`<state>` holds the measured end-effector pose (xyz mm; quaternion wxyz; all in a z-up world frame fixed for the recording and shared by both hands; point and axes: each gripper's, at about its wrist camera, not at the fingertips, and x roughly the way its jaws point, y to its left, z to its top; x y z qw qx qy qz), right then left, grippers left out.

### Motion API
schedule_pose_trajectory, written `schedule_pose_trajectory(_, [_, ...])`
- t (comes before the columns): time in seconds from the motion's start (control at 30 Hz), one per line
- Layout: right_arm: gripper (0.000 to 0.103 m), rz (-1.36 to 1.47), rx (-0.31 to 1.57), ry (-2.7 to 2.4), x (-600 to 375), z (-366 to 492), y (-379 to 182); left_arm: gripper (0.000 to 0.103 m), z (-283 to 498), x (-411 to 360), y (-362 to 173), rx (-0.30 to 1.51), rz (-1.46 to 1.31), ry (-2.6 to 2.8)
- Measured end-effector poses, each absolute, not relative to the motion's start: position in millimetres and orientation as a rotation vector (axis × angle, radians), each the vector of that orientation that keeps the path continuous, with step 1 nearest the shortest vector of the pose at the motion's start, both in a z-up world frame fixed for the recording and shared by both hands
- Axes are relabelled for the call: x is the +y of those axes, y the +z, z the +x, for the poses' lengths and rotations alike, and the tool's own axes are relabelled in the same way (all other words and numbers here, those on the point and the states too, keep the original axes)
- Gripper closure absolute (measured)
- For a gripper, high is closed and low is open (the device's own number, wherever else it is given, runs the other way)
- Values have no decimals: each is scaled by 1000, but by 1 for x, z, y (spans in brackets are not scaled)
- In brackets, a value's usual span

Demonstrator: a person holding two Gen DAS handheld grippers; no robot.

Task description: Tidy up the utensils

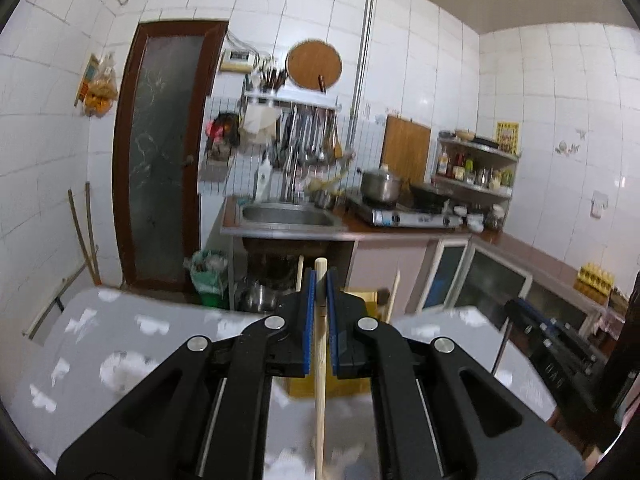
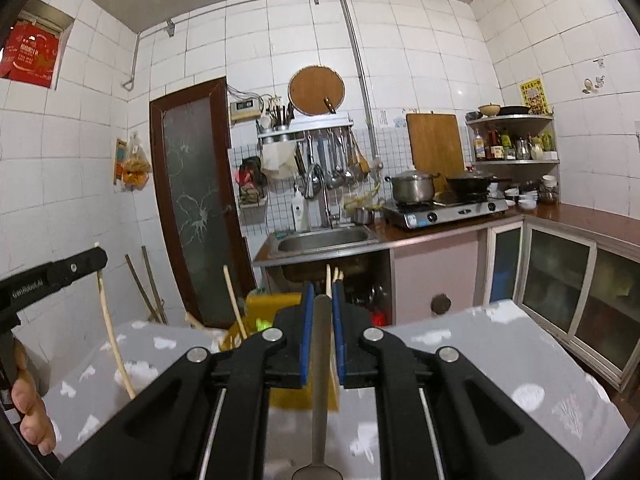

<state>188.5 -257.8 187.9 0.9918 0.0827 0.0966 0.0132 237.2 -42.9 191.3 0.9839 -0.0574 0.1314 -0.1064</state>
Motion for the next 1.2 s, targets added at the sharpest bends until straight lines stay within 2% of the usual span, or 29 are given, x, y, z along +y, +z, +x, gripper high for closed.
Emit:
schedule_pose_trajectory(0.23, [93, 154, 107, 5, -260, 239, 222, 98, 287, -63, 235, 147, -109, -193])
schedule_pose_trajectory(0.4, [93, 152, 43, -4, -257, 268, 234, 98, 320, -75, 242, 95, -103, -180])
schedule_pose_trajectory(0.77, [93, 177, 36, 29, -248, 328, 193, 98, 375, -91, 201, 80, -55, -167])
schedule_pose_trajectory(1.0, [93, 158, 96, 74, -248, 349, 152, 98, 397, -92, 159, 149, -29, -173])
schedule_pose_trajectory(1.2, [92, 158, 188, 82, -254, 352, 136, 98, 408, -77, 135, 276, -53, -190])
